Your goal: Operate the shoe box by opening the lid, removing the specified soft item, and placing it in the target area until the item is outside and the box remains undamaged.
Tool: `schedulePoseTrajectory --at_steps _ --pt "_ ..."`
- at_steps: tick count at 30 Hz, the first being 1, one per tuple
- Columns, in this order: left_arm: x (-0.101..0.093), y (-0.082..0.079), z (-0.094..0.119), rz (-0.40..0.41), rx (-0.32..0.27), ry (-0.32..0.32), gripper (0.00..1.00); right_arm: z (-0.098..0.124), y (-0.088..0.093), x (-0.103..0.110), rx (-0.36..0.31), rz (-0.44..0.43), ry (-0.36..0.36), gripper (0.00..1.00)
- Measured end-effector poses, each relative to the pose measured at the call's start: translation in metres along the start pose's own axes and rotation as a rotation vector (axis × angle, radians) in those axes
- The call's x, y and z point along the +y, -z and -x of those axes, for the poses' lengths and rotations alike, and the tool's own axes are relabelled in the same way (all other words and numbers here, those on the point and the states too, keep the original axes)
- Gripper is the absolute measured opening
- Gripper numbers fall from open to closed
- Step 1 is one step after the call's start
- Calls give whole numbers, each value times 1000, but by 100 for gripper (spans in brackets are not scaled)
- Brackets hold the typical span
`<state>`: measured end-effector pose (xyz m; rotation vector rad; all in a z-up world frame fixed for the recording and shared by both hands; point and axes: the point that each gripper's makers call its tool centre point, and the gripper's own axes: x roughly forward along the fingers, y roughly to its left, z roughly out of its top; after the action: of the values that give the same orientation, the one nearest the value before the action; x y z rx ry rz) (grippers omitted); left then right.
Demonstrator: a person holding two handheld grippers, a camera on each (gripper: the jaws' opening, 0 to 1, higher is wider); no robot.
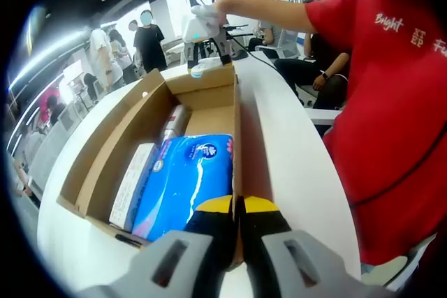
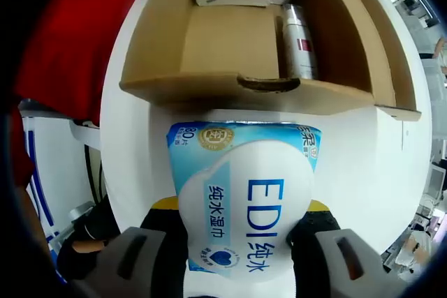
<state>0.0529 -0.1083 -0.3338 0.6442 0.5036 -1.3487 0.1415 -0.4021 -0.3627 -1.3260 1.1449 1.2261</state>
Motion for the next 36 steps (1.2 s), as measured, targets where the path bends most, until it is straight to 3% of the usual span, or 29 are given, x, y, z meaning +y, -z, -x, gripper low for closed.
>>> schedulePoseTrajectory --at_steps 17,21,36 --pt "1 0 0 -5 2 -5 3 -3 0 -1 -9 4 -3 58" --pt "1 0 0 -5 -1 -10 3 -13 1 0 -13 8 -20 58" --pt "1 1 1 -2 0 -8 3 -13 1 -2 27 2 -34 58"
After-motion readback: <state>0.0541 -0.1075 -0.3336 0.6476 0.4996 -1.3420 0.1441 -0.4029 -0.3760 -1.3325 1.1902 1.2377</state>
